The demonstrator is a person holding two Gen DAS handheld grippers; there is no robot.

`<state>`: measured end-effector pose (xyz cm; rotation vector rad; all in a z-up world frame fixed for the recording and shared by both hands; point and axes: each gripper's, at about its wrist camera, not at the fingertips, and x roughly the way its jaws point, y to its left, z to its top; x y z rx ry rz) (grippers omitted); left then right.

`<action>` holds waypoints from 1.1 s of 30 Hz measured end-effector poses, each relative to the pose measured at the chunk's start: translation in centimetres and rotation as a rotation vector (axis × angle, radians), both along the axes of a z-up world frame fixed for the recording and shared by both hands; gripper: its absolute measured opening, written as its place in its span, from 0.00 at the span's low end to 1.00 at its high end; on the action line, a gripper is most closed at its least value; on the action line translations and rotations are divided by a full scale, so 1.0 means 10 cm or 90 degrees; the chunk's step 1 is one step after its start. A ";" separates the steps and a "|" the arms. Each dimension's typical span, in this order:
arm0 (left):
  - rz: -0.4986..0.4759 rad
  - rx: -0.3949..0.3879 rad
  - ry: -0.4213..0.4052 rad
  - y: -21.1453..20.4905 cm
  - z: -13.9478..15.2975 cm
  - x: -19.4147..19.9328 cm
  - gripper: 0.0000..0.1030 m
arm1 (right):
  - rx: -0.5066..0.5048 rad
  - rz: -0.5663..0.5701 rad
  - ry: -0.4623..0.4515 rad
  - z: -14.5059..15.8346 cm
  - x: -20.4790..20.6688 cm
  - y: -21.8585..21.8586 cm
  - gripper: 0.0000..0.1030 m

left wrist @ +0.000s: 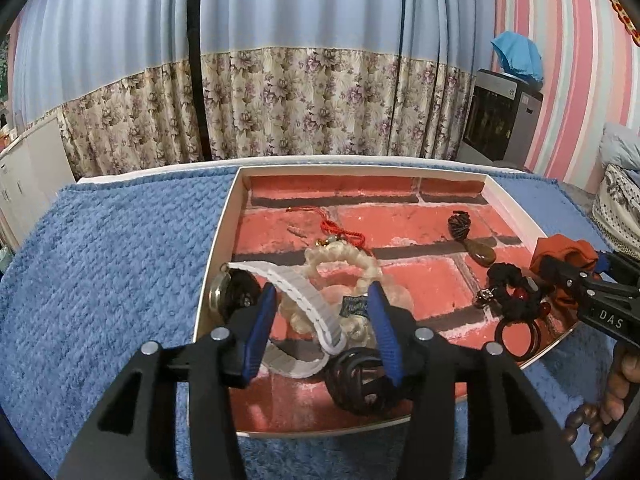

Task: Organize jewelry
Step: 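Lower both items into the tray and open both tools, then grasp black leather cord bracelet with left tool while right tool approaches wooden bead bracelet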

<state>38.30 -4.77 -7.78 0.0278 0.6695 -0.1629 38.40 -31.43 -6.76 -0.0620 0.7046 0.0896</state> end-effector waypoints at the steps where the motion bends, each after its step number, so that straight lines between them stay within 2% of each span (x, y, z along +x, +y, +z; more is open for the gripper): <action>1: 0.000 0.001 0.000 0.01 0.01 0.00 0.46 | -0.001 0.001 -0.002 0.01 -0.01 0.01 0.58; 5: 0.014 0.005 -0.016 0.02 0.06 -0.03 0.48 | -0.007 -0.003 -0.024 0.05 -0.07 0.03 0.66; 10: 0.034 0.018 -0.035 0.02 0.14 -0.08 0.50 | -0.005 -0.014 -0.042 0.10 -0.13 0.05 0.67; 21: 0.040 0.007 -0.046 0.03 0.21 -0.13 0.52 | 0.005 -0.048 -0.076 0.21 -0.27 0.06 0.74; 33: 0.036 0.016 -0.059 -0.07 0.33 -0.18 0.53 | 0.016 -0.050 -0.088 0.37 -0.35 0.05 0.78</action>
